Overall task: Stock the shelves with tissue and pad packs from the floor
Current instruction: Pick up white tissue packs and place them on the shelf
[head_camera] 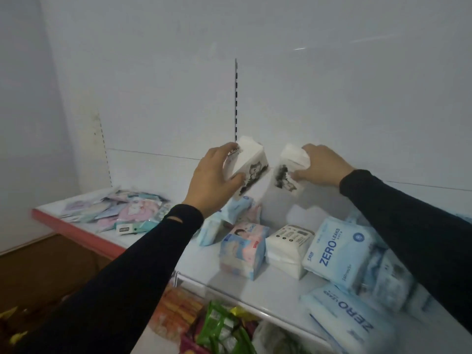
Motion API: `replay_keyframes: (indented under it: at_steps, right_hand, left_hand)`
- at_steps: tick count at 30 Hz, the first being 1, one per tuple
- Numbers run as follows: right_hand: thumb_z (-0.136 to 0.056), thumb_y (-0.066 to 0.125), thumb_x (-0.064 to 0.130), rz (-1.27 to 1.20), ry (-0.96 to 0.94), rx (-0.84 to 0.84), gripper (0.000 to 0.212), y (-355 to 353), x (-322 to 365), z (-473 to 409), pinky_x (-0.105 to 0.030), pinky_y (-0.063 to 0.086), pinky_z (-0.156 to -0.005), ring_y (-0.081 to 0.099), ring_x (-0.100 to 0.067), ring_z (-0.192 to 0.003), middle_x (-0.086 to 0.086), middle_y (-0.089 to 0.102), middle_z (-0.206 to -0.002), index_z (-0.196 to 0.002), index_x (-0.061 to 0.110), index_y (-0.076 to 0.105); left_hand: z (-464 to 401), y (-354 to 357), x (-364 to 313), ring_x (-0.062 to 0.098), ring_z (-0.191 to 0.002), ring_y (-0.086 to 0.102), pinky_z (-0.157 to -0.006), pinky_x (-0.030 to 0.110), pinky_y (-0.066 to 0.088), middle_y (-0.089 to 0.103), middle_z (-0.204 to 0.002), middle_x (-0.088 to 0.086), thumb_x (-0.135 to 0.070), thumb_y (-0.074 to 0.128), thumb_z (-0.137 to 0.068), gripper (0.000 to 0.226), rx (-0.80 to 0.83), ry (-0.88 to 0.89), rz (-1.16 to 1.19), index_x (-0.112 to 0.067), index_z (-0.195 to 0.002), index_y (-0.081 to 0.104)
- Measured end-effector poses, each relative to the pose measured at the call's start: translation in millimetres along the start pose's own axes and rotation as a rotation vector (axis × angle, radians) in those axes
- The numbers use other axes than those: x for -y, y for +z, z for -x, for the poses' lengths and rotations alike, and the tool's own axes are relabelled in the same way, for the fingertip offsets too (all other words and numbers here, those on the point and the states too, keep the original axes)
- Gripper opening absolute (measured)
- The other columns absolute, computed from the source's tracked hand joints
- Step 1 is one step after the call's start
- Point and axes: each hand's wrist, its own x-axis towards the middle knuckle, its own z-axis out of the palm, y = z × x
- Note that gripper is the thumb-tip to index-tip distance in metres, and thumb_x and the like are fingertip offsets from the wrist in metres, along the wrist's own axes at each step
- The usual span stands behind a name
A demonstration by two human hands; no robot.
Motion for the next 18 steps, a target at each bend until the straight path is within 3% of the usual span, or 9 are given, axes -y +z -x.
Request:
replay_keyframes:
  at_steps: [3,5,7,9,12,15,18]
  right_hand:
    - [-0.073,0.073,0.043,-0.161,-0.123,-0.161,0.062,-14.9,17.4,10.2,-0.028,0.034,-0.071,0.055,-0.031,-0.097,-0.018,0.054,-0.116,-0.12,0.01,0.051]
    - [-0.069,0.07,0.051,-0.239,-0.242,-0.191,0.053,-20.0,35.8,21.1,-0.027,0.033,-0.067,0.055,-0.03,-0.09,-0.016,0.057,-0.106,-0.104,0.016,0.054]
    - [-0.068,0.067,0.055,-0.286,-0.355,-0.168,0.053,-22.6,60.1,35.1,-0.028,0.033,-0.068,0.054,-0.03,-0.091,-0.015,0.057,-0.103,-0.103,0.017,0.054]
    - [-0.069,0.069,0.053,-0.309,-0.462,-0.147,0.058,-24.4,88.0,51.4,-0.031,0.034,-0.07,0.054,-0.033,-0.094,-0.019,0.056,-0.106,-0.11,0.015,0.054]
    - [-0.071,0.072,0.049,-0.337,-0.622,-0.12,0.06,-17.5,137.4,83.0,-0.041,0.043,-0.078,0.056,-0.038,-0.099,-0.023,0.057,-0.111,-0.117,0.015,0.054]
    - [-0.076,0.076,0.035,-0.383,-0.741,-0.059,0.059,1.9,190.1,120.6,-0.048,0.044,-0.089,0.053,-0.041,-0.108,-0.025,0.056,-0.121,-0.125,0.011,0.051]
    - [-0.073,0.076,0.042,-0.407,-0.861,0.046,0.065,24.9,244.0,161.1,-0.05,0.048,-0.087,0.054,-0.039,-0.105,-0.02,0.057,-0.121,-0.127,0.018,0.049]
  left_hand:
    - [21.3,-36.6,-8.2,0.007,-0.103,0.045,-0.083,0.009,0.031,0.049,-0.125,-0.003,-0.025,0.068,-0.081,0.058,-0.079,-0.046,-0.075,-0.024,-0.135,0.045]
    - [47.8,-65.9,-13.2,0.001,-0.1,0.043,-0.078,-0.003,0.027,0.05,-0.124,-0.004,-0.025,0.07,-0.08,0.058,-0.141,-0.11,-0.127,-0.023,-0.133,0.047]
    - [85.1,-97.4,-20.8,0.0,-0.102,0.042,-0.079,-0.006,0.026,0.048,-0.124,-0.006,-0.025,0.07,-0.08,0.058,-0.188,-0.197,-0.205,-0.023,-0.133,0.047]
    - [128.2,-128.4,-30.4,0.003,-0.107,0.043,-0.088,0.0,0.031,0.047,-0.126,-0.006,-0.024,0.07,-0.081,0.058,-0.207,-0.296,-0.281,-0.023,-0.134,0.046]
    - [203.8,-173.1,-48.0,0.009,-0.113,0.045,-0.095,0.025,0.043,0.048,-0.13,0.001,-0.022,0.069,-0.082,0.058,-0.221,-0.453,-0.392,-0.02,-0.135,0.045]
    - [284.8,-215.3,-66.4,0.011,-0.114,0.045,-0.09,0.025,0.044,0.046,-0.132,0.002,-0.024,0.068,-0.084,0.058,-0.2,-0.605,-0.528,-0.021,-0.136,0.043]
    - [362.7,-254.6,-85.4,0.006,-0.112,0.04,-0.091,0.022,0.036,0.046,-0.134,0.0,-0.026,0.068,-0.084,0.059,-0.171,-0.732,-0.664,-0.021,-0.137,0.043]
